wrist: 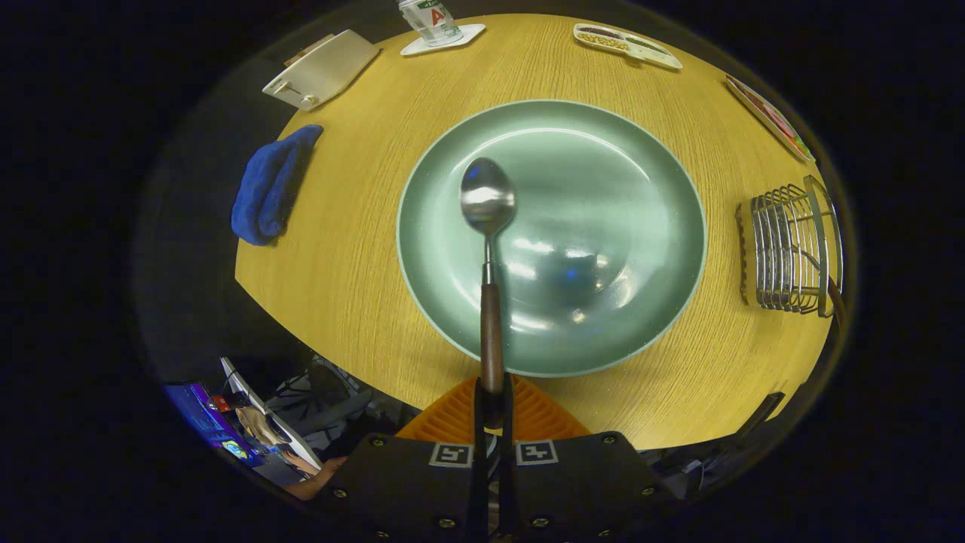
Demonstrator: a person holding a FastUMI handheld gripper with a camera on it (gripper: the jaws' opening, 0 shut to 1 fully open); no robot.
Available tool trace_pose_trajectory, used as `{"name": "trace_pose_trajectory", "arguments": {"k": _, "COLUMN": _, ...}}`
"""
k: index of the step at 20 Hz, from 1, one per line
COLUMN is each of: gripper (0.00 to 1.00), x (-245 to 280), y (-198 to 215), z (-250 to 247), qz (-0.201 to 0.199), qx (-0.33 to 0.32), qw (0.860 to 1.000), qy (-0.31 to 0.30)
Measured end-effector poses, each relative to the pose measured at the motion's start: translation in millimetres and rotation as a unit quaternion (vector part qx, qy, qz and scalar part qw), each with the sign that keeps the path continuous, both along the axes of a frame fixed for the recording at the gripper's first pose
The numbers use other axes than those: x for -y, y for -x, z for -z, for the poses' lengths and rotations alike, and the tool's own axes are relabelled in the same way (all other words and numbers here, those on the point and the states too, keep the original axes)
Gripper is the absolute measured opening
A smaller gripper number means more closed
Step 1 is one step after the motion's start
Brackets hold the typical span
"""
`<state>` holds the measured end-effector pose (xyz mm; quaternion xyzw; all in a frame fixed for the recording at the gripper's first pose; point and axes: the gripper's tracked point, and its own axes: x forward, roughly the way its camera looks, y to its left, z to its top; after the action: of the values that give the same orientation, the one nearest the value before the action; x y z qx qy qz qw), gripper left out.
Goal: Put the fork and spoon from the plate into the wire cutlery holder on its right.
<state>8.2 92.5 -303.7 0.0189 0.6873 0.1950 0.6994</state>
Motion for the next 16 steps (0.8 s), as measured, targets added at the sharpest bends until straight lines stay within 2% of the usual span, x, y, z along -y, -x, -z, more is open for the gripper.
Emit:
{"name": "trace_pose_trajectory", "arguments": {"k": 4, "gripper": 0.06, "x": 11, "y": -1, "z": -9, "qz": -0.055, "qx": 0.025, "qw": 0.998, "qy": 0.023}}
{"name": "trace_pose_trajectory", "arguments": {"k": 6, "gripper": 0.06, "x": 16, "y": -1, "z": -18, "qz": -0.070, "qx": 0.030, "qw": 0.997, "qy": 0.027}}
{"name": "trace_pose_trajectory", "arguments": {"k": 11, "gripper": 0.06, "x": 27, "y": -4, "z": -35, "qz": -0.073, "qx": 0.036, "qw": 0.996, "qy": 0.026}}
{"name": "trace_pose_trajectory", "arguments": {"k": 16, "gripper": 0.06, "x": 35, "y": -11, "z": -57, "qz": -0.066, "qx": 0.046, "qw": 0.997, "qy": -0.001}}
